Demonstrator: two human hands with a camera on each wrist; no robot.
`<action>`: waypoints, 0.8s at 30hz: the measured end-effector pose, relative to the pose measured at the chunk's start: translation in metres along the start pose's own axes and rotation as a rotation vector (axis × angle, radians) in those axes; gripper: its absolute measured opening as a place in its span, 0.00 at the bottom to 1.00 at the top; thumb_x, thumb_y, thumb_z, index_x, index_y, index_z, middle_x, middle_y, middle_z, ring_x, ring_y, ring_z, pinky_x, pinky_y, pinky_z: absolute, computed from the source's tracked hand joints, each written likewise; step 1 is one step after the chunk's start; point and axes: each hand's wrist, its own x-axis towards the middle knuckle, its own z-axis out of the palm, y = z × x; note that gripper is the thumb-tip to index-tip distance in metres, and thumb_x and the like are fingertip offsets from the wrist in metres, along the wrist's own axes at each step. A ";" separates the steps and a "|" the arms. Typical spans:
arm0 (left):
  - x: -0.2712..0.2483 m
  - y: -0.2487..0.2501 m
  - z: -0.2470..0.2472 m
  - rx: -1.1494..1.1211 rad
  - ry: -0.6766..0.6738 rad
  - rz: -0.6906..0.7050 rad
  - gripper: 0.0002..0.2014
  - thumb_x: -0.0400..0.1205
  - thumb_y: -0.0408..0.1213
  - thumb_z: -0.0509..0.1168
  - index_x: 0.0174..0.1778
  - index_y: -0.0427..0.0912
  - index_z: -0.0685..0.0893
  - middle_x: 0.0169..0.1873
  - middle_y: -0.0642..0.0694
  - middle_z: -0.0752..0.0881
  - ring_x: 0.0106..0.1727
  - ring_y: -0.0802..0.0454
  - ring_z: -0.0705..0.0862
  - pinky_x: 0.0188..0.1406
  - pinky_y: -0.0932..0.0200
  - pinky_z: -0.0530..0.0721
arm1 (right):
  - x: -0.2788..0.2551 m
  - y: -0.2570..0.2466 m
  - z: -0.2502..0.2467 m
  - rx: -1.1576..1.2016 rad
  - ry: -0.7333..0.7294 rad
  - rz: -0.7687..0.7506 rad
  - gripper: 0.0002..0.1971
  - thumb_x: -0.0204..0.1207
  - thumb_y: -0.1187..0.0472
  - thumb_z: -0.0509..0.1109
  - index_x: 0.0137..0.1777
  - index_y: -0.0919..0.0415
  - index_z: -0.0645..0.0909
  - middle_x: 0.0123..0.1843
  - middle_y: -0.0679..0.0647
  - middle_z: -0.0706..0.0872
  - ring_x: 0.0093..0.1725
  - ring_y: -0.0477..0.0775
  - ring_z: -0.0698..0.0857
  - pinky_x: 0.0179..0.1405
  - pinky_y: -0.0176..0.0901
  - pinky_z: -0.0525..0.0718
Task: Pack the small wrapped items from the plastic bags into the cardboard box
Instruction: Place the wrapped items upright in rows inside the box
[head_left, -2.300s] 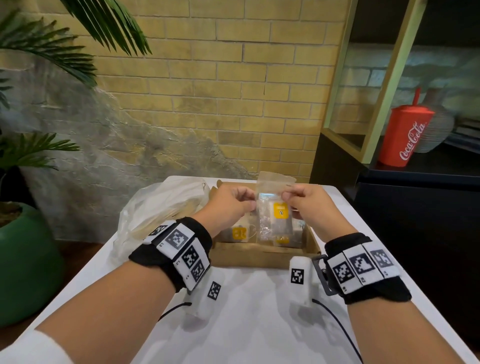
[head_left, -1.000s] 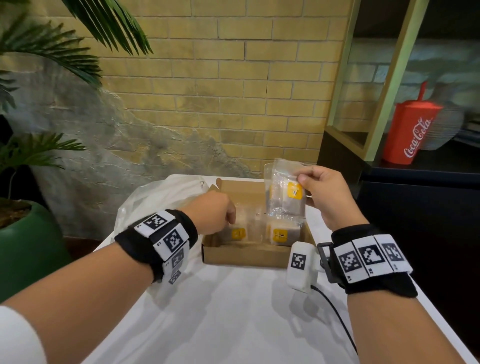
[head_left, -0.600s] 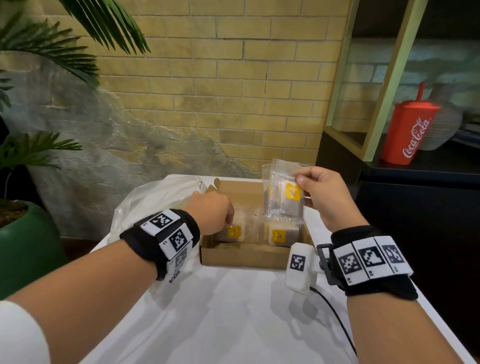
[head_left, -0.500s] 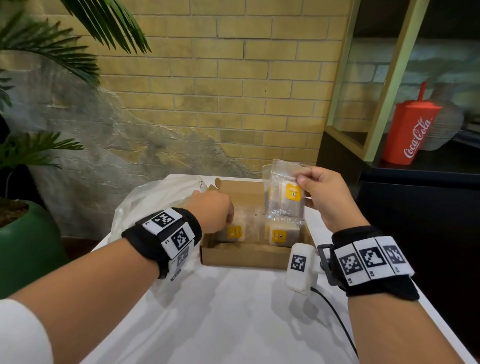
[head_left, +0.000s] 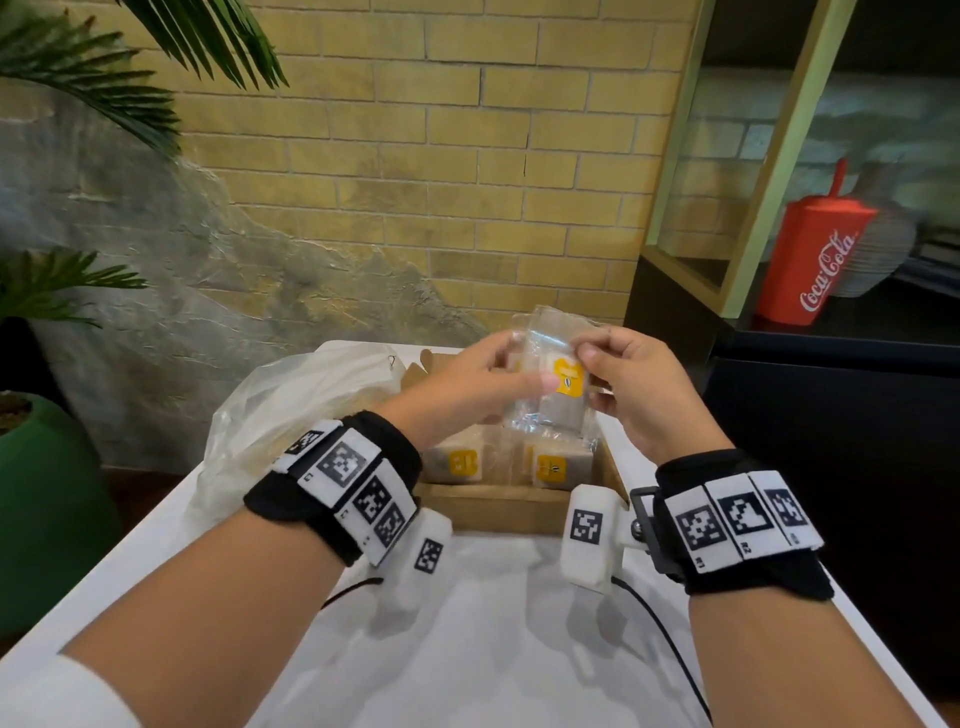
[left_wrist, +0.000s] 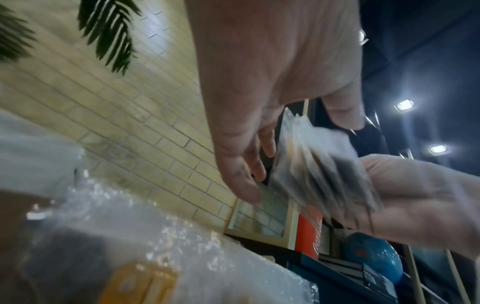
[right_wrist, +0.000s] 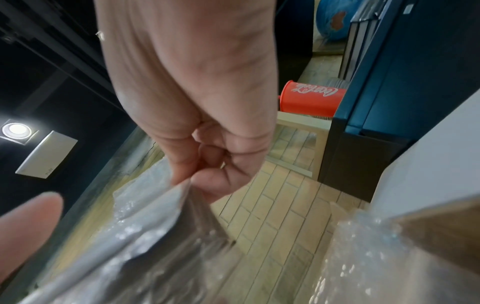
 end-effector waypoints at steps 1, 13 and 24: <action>0.000 -0.001 0.002 -0.065 -0.055 -0.027 0.22 0.74 0.45 0.72 0.63 0.54 0.75 0.53 0.54 0.85 0.53 0.56 0.85 0.52 0.55 0.83 | -0.001 -0.001 0.002 0.032 -0.022 -0.001 0.10 0.82 0.67 0.60 0.45 0.58 0.82 0.41 0.50 0.83 0.41 0.48 0.80 0.41 0.41 0.78; 0.004 0.000 -0.005 -0.311 0.091 -0.005 0.19 0.77 0.36 0.70 0.64 0.39 0.78 0.47 0.44 0.86 0.44 0.51 0.87 0.26 0.65 0.82 | -0.001 -0.004 0.016 -0.136 -0.261 -0.058 0.15 0.71 0.60 0.75 0.58 0.55 0.81 0.39 0.50 0.80 0.36 0.45 0.78 0.35 0.37 0.78; 0.000 0.002 -0.012 -0.386 0.110 0.024 0.17 0.79 0.34 0.68 0.64 0.40 0.80 0.50 0.47 0.87 0.47 0.54 0.86 0.30 0.67 0.83 | 0.000 -0.010 0.012 -0.067 -0.111 -0.101 0.12 0.77 0.72 0.65 0.52 0.54 0.80 0.39 0.50 0.86 0.31 0.37 0.85 0.30 0.27 0.82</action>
